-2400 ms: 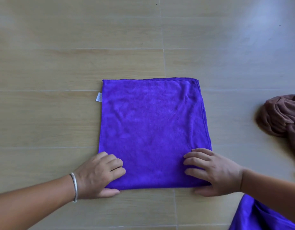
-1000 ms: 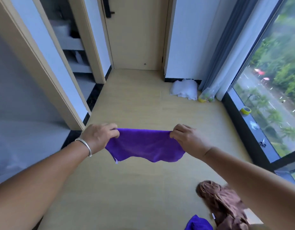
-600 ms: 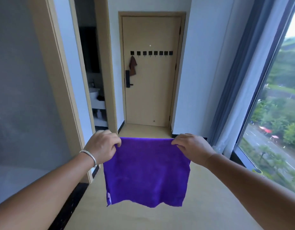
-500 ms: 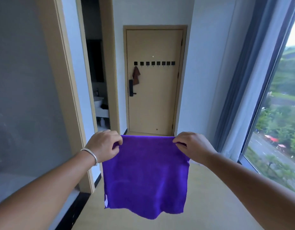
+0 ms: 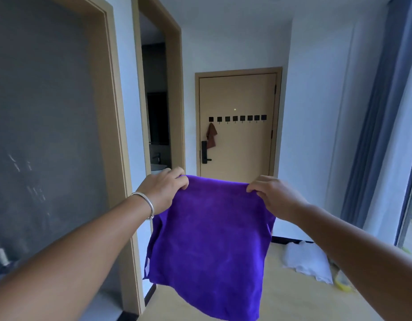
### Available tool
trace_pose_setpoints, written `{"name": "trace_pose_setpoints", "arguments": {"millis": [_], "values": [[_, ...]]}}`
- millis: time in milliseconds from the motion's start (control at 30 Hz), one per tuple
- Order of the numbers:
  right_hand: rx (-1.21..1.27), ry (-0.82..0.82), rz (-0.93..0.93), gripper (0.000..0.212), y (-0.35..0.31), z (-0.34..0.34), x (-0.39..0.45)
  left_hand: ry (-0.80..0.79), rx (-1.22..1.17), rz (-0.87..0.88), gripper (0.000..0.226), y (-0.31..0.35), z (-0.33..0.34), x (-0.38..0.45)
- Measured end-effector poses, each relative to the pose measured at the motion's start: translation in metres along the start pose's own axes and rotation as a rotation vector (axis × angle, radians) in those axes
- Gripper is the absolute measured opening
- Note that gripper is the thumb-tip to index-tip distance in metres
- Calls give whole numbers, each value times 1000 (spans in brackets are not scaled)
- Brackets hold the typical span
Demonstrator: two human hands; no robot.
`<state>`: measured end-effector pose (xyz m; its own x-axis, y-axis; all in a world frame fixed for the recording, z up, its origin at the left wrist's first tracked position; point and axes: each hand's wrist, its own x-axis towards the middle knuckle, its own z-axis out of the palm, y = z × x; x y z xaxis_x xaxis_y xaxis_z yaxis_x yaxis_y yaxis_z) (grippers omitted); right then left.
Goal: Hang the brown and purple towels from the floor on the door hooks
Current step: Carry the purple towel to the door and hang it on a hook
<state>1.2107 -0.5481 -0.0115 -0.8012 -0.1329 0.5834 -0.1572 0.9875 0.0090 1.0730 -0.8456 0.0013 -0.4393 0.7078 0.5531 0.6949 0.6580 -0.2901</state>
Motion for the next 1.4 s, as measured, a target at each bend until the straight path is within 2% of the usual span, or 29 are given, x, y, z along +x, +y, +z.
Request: {"name": "trace_pose_setpoints", "arguments": {"millis": [200,467,800,1033,1200,1400], "values": [[-52,37,-83,36,74,16,65,-65,75,-25,54,-9,31,78],[-133,111,-123,32,164,40,133,-67,82,-48,55,-18,84,173],[-188,89,-55,40,251,103,228,-61,127,10,81,-64,181,284],[-220,64,-4,43,308,167,321,-54,92,50,75,-122,274,376],[-177,49,59,37,341,216,389,-51,32,60,75,-171,332,435],[-91,69,164,19,374,275,451,-63,-8,55,74,-207,388,496]]}}
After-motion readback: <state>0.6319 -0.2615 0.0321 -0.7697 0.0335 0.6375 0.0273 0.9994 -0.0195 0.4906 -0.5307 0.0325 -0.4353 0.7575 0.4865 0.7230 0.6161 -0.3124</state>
